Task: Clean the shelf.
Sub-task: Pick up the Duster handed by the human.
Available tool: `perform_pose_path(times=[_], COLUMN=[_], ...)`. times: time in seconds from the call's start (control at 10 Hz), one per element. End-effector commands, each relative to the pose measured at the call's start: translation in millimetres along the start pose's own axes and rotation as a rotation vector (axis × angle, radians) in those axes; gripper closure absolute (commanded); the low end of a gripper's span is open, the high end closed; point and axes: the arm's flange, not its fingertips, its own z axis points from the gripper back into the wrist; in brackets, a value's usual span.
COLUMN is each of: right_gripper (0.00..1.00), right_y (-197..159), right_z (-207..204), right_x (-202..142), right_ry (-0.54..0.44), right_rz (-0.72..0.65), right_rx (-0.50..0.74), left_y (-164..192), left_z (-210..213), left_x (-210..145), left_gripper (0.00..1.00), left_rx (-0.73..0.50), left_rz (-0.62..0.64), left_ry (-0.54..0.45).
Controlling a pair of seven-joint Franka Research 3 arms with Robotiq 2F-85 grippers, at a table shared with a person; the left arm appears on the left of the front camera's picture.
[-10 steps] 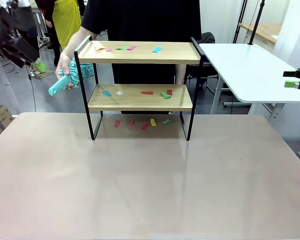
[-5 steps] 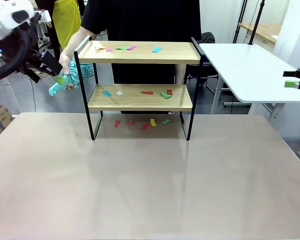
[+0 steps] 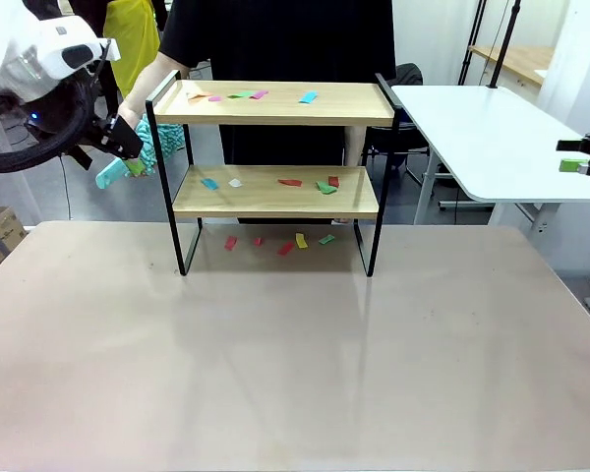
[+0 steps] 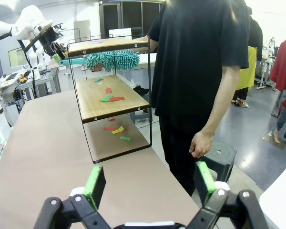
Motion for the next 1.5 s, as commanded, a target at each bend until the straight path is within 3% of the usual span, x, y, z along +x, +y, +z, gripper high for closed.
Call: perform_pose_path(times=[0.0,0.4,0.5,0.6,0.7,0.8,0.9,1.4], right_gripper=[0.0,0.0,0.0,0.0,0.0,0.0,0.0,0.0], right_y=[1,1,1,1,1,1,1,1], right_z=[-1,-1,-1,-1,-1,-1,-1,-1], right_x=[3,3,3,3,3,3,3,3], right_ry=[-0.002,-0.002,-0.002,-0.002,-0.002,-0.002,-0.002,-0.002], right_rz=[0.006,0.006,0.006,0.006,0.006,0.006,0.006,0.006], right_rx=[0.002,0.002,0.002,0.002,0.002,0.002,0.002,0.002], left_y=[4,11,13,15,17,18,17,19], left_z=[-16,-29,-26,-21,-19,-18,-17,-19], left_x=[-1,3,5,5,4,3,3,3], left_gripper=[0.0,0.0,0.59,0.59,1.0,0.65,1.0,1.0], left_rx=[0.035,0.052,0.062,0.063,0.08,0.093,0.108,0.14], left_rz=[0.02,0.045,0.061,0.069,0.074,0.077,0.078,0.092], left_ry=[-0.007,-0.027,-0.034,-0.041,-0.041,-0.038,-0.033,0.002])
